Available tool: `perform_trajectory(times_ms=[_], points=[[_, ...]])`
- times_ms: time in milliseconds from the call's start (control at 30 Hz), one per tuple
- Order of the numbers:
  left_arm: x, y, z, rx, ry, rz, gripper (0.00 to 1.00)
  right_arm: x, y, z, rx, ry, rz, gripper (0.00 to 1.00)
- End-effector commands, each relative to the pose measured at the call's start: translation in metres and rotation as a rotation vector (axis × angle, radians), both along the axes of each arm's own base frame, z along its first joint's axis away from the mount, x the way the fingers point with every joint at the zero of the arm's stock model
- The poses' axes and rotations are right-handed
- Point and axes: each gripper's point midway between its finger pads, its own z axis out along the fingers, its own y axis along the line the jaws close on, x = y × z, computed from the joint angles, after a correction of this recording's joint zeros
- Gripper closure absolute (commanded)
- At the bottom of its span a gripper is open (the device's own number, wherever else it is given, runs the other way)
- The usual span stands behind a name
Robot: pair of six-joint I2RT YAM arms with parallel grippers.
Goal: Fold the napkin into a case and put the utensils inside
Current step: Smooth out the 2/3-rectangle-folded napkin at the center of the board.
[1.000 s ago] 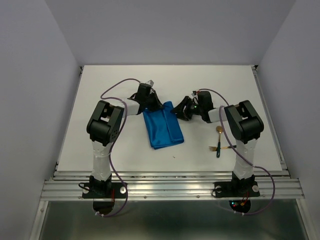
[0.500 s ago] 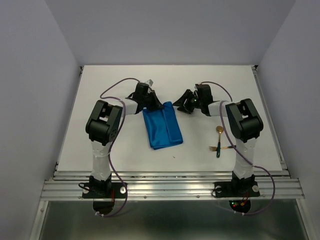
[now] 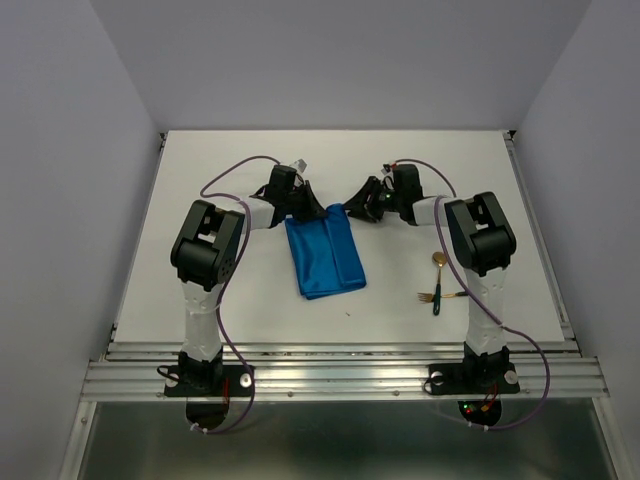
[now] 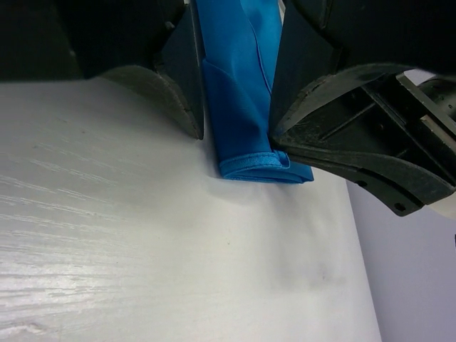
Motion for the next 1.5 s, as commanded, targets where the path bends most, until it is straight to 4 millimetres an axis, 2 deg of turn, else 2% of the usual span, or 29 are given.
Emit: perform_trajectory(times_ms=[0,533,667,700,800,867,1000,1067,1200,1300,1367,1467], points=[[0.003,-0.002,0.026,-0.029,-0.070,-0.026,1.00,-0.022,-0.003,-0.042,-0.068,0.101,0.029,0.54],[0.000,0.001,0.024,-0.021,-0.067,-0.024,1.00,-0.025,0.003,-0.048,-0.015,0.133,0.040,0.71],[-0.001,0.002,0.022,-0.017,-0.062,-0.022,1.00,-0.025,0.004,-0.045,-0.009,0.125,0.041,0.82],[-0.001,0.003,0.021,-0.015,-0.058,-0.021,1.00,-0.025,0.003,-0.043,-0.007,0.120,0.037,0.90],[-0.001,0.005,0.020,-0.003,-0.055,-0.011,1.00,-0.024,0.002,-0.038,-0.010,0.106,0.029,0.99],[-0.001,0.007,0.020,0.007,-0.053,-0.002,1.00,-0.023,0.001,-0.036,-0.016,0.096,0.024,0.99],[-0.004,0.013,0.030,0.021,-0.068,0.018,0.68,-0.023,0.002,-0.037,-0.047,0.092,0.024,0.99],[-0.003,0.017,0.039,0.036,-0.086,0.033,0.56,-0.022,0.000,-0.038,-0.060,0.086,0.016,0.99],[-0.002,0.027,0.050,0.078,-0.111,0.070,0.54,-0.021,-0.002,-0.041,-0.075,0.091,0.008,0.99],[0.001,0.030,0.065,0.078,-0.140,0.095,0.55,-0.024,0.001,-0.044,-0.085,0.093,0.012,0.99],[0.003,0.028,0.069,0.072,-0.148,0.095,0.64,-0.024,0.000,-0.044,-0.091,0.094,0.009,0.99],[0.005,0.006,0.079,0.037,-0.166,0.040,1.00,-0.023,-0.001,-0.044,-0.100,0.090,0.004,0.99]])
